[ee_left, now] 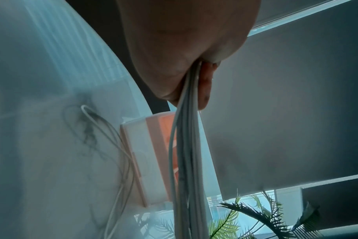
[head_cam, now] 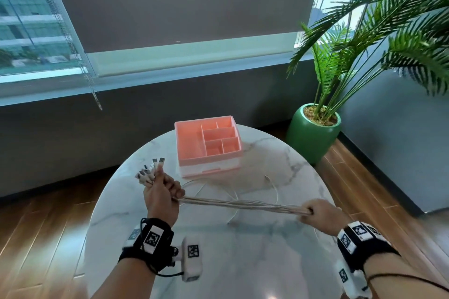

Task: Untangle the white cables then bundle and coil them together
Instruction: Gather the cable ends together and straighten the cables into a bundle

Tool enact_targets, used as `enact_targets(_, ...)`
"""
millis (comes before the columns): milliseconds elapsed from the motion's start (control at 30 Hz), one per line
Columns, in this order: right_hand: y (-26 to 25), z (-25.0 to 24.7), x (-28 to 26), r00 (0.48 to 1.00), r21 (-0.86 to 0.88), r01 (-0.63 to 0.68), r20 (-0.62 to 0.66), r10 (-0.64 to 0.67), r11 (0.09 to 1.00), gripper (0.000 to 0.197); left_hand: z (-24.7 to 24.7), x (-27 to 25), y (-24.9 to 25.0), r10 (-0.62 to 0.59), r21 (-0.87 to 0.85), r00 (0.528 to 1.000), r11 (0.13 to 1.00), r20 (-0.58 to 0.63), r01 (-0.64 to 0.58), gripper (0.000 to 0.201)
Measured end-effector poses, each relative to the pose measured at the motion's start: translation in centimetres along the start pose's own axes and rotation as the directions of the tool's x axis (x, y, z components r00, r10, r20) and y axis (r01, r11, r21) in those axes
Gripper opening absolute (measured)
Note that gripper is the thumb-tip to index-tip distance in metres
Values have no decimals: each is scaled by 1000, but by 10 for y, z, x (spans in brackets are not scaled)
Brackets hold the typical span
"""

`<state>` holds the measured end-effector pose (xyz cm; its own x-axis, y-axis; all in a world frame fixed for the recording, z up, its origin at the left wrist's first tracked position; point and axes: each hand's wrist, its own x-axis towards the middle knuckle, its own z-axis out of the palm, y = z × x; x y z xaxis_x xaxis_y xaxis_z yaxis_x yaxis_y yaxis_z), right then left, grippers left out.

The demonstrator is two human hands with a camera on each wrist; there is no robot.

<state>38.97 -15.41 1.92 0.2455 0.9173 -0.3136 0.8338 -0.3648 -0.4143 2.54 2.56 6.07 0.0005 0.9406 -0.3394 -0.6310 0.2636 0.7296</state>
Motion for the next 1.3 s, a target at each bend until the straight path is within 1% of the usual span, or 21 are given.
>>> enact_targets(67, 12, -2, -2, 998, 52, -35, -48, 38, 998, 32, 2, 0, -6, -30, -42, 1000, 999, 4, 30, 45)
enact_targets(133, 21, 4, -6, 995, 97, -102, 0, 102, 990, 36, 3, 3, -6, -41, -101, 999, 994, -22, 39, 45)
enact_targets(200, 27, 18, -13, 979, 35, -169, 126, 163, 985, 39, 1, 10, -1, -47, -124, 998, 991, -40, 42, 44)
enact_targets(233, 29, 27, -15, 970, -3, -190, 156, 188, 982, 40, -2, 12, 1, -55, -111, 998, 993, -38, 50, 44)
enact_targets(333, 28, 41, -14, 964, -81, -207, 154, 217, 975, 37, -11, 16, -3, -94, -46, 995, 995, -22, 93, 44)
enact_targets(400, 22, 42, -7, 943, -153, -236, 201, 264, 960, 32, -15, 13, -8, -110, -2, 994, 994, -17, 110, 43)
enact_targets(433, 16, 40, -3, 924, -203, -243, 250, 290, 949, 36, -17, 11, -10, -107, 29, 994, 994, -12, 107, 43)
enact_targets(500, -1, 33, 9, 882, -249, -241, 347, 319, 938, 56, -19, 6, -12, -97, 98, 995, 991, 13, 95, 43)
enact_targets(567, -19, 26, 26, 898, -180, -235, 336, 285, 955, 73, -21, 2, -14, -101, 156, 994, 983, 45, 93, 41)
enact_targets(600, -27, 23, 34, 923, -88, -251, 277, 266, 964, 77, -22, 0, -14, -103, 184, 993, 979, 56, 91, 41)
enact_targets(633, -36, 22, 42, 944, 25, -271, 203, 260, 962, 73, -23, -2, -15, -104, 210, 992, 974, 65, 88, 41)
enact_targets(700, -49, 28, 59, 959, 190, -280, 102, 265, 941, 56, -25, -6, -15, -112, 250, 990, 964, 84, 87, 42)
enact_targets(800, -65, 50, 71, 963, 141, -262, 106, 249, 955, 32, -28, -11, -15, -133, 280, 986, 955, 101, 100, 44)
enact_targets(867, -66, 66, 74, 957, 160, -289, 37, 286, 944, 20, -31, -12, -15, -146, 287, 983, 952, 109, 109, 41)
enact_targets(933, -70, 71, 74, 942, 321, -283, -84, 325, 904, 13, -32, -11, -15, -150, 288, 982, 951, 116, 111, 37)
enact_targets(967, -75, 68, 74, 929, 434, -231, -167, 330, 871, 13, -33, -10, -15, -152, 284, 981, 952, 123, 112, 34)
enact_targets(1033, -96, 55, 71, 909, 640, -57, -285, 305, 766, 22, -30, -10, -17, -152, 277, 977, 955, 148, 107, 25)
enact_targets(1133, -141, 33, 64, 928, 824, 160, -313, 201, 543, 23, -23, -9, -22, -139, 257, 973, 962, 182, 90, 25)
enact_targets(1200, -171, 25, 58, 955, 882, 213, -278, 100, 421, 34, -17, -10, -24, -123, 256, 975, 964, 184, 73, 26)
enact_targets(1233, -184, 23, 54, 965, 897, 220, -257, 49, 383, 36, -13, -10, -24, -116, 255, 975, 965, 191, 65, 25)
enact_targets(1300, -205, 25, 44, 970, 904, 237, -240, -39, 356, 35, -7, -11, -25, -105, 259, 972, 965, 209, 49, 22)
